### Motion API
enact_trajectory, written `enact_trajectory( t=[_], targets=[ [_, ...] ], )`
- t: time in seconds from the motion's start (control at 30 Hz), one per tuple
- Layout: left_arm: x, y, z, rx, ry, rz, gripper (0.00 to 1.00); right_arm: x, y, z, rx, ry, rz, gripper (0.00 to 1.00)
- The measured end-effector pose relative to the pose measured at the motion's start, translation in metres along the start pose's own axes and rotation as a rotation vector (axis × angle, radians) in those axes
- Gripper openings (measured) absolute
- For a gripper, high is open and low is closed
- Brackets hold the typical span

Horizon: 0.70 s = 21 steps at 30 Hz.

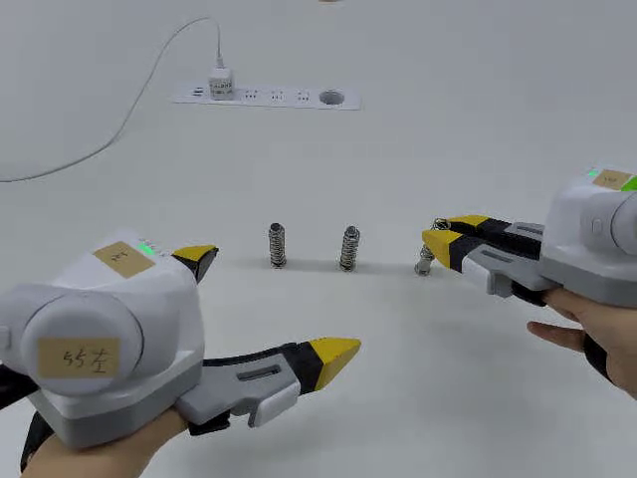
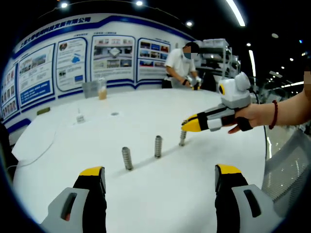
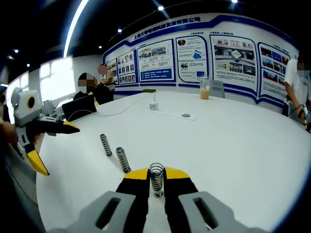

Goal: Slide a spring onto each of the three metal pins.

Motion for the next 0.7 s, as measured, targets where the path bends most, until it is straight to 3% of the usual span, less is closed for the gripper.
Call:
enact_trajectory(
  t=[0.7],
  targets=[
    [0.000, 0.001, 0.001, -0.008, 0.001, 0.001, 0.93, -0.005, 0.001, 0.015, -0.015, 0.022, 0.027, 0.12]
  ],
)
Point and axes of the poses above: the centre of the closed fingertips' face, and the gripper's own axes: x roughly backward along the fingers, y roughly to its left, z roughly out of its underside, the point moved 1 cm from there along x, roughly backward along the fingers, and after that the axes turned 5 degrees about -y, right-handed, at the moved point
